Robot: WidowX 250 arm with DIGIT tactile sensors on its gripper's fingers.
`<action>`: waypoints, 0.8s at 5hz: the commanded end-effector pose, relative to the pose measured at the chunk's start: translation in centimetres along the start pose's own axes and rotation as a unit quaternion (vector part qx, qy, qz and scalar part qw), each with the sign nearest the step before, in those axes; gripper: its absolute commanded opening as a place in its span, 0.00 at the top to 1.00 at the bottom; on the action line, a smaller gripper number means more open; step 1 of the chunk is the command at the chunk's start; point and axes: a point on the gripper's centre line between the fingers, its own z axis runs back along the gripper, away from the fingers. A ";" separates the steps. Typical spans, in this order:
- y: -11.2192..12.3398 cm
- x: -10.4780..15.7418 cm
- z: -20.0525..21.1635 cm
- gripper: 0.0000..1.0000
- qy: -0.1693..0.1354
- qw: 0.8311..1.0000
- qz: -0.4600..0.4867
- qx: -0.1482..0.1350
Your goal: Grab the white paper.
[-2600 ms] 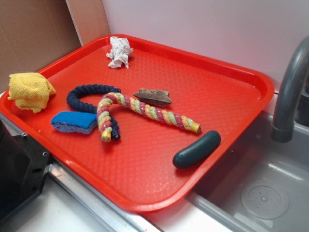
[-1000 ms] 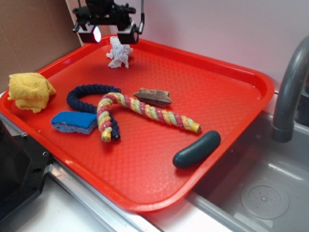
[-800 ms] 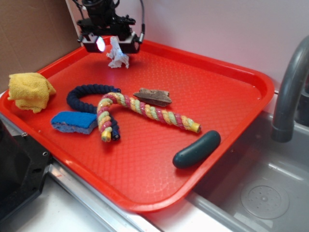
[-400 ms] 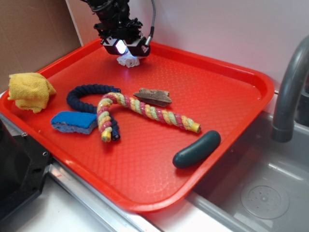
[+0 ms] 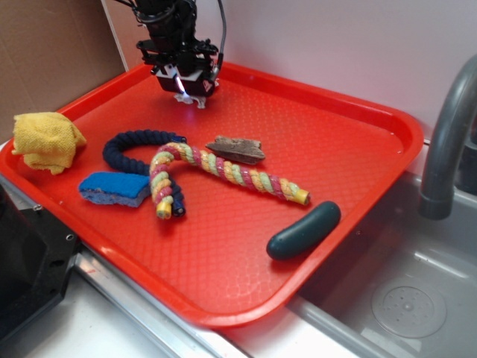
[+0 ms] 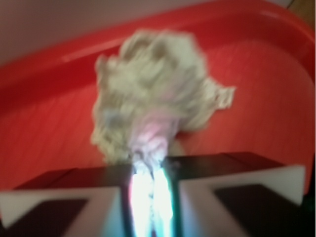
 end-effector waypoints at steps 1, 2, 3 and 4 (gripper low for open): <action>-0.9 -1.9 10.9 1.00 -0.002 1.000 0.007 -0.012; -0.7 -2.1 11.5 0.00 0.020 1.000 0.009 -0.014; -0.7 -1.0 8.6 0.00 0.009 1.000 -0.001 0.005; -0.8 0.6 5.7 0.00 -0.006 1.000 -0.016 0.018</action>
